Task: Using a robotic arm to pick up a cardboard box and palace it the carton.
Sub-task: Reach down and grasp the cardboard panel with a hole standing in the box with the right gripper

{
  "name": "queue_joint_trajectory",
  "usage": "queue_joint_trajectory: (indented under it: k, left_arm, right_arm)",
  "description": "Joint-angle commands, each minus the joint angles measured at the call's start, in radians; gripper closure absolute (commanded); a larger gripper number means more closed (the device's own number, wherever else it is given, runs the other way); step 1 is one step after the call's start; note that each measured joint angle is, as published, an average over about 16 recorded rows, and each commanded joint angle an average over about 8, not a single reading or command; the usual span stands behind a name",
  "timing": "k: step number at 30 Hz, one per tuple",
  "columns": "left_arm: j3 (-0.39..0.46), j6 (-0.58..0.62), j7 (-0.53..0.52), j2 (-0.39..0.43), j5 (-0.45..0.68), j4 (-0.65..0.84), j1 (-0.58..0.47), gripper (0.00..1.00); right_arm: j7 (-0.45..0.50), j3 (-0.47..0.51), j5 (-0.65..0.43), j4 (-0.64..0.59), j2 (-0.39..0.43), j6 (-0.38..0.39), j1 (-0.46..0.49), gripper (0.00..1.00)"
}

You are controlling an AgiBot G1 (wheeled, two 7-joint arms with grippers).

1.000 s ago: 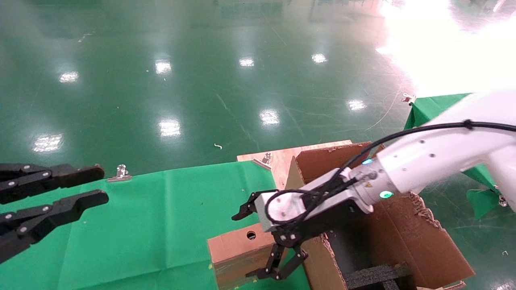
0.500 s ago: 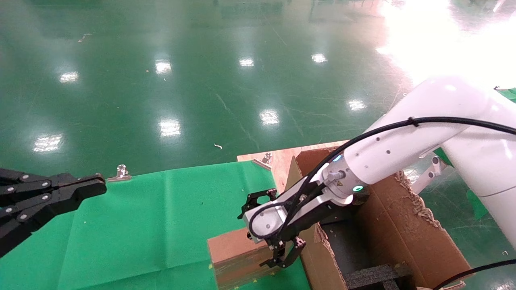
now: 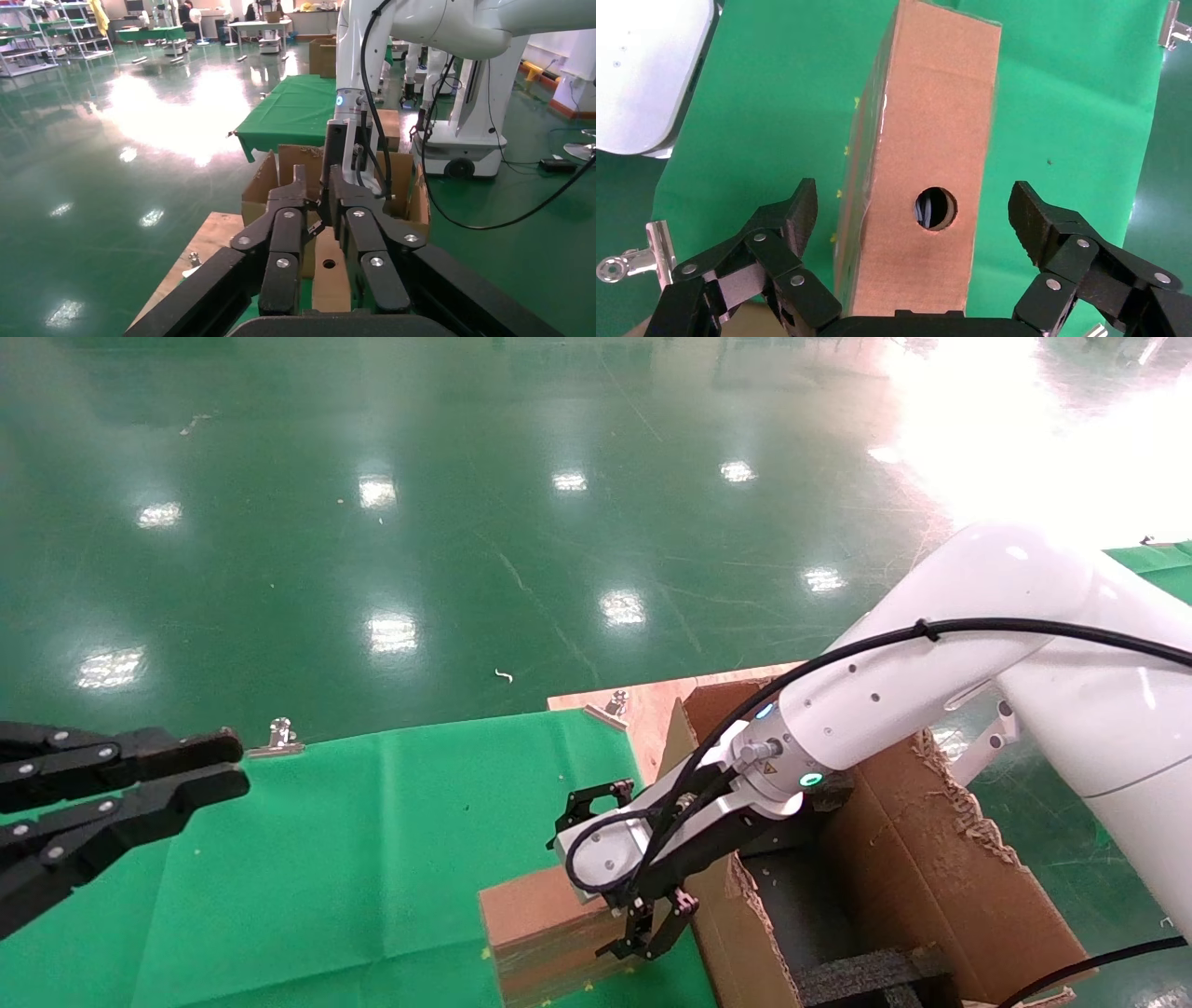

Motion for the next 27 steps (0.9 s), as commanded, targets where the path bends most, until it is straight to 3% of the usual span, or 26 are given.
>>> queue_joint_trajectory:
  k: [1,27]
  left_arm:
    - [0.000,0.000,0.000,0.000,0.000,0.000,0.000,0.00]
    - [0.000,0.000,0.000,0.000,0.000,0.000,0.000,0.00]
  right_arm:
    - [0.001,0.000,0.000,-0.005,-0.001,0.005,-0.001,1.00]
    - [0.000,0.002,0.004,0.002,0.001,-0.002,-0.002,1.00]
